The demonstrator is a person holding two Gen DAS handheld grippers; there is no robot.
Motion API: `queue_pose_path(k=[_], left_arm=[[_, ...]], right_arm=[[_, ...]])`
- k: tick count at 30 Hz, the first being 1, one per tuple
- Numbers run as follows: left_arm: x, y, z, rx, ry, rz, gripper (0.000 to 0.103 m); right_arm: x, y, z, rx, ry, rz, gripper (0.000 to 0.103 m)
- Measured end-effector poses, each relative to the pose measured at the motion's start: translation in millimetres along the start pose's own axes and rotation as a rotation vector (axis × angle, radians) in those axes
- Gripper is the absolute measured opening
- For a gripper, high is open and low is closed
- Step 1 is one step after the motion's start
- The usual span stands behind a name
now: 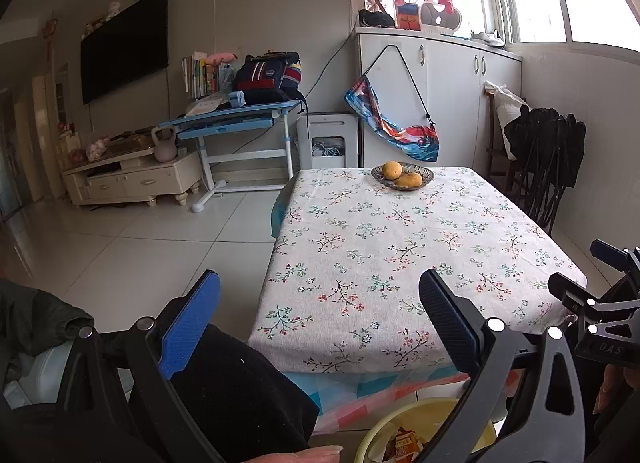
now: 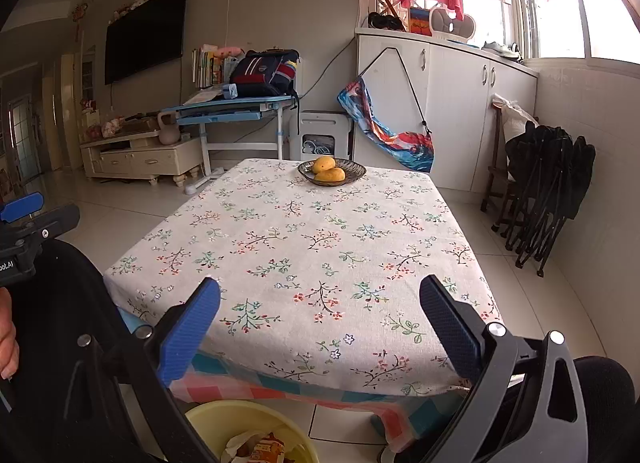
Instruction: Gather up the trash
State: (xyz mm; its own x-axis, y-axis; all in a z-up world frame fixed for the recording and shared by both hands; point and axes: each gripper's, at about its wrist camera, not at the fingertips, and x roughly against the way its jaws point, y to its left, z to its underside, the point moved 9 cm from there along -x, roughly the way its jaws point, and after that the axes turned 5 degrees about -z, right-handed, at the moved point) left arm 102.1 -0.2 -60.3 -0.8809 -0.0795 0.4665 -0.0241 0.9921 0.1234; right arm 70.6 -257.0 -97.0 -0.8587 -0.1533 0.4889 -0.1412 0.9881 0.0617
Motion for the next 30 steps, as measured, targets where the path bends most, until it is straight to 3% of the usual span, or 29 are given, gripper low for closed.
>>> queue_pose_path(k=[30], left_arm=[[-1.0, -1.1, 1.4, -0.020, -0.017, -0.022, 0.096]], right_arm=[[0.5, 0.5, 0.1, 0.002, 0.000, 0.001, 0.096]])
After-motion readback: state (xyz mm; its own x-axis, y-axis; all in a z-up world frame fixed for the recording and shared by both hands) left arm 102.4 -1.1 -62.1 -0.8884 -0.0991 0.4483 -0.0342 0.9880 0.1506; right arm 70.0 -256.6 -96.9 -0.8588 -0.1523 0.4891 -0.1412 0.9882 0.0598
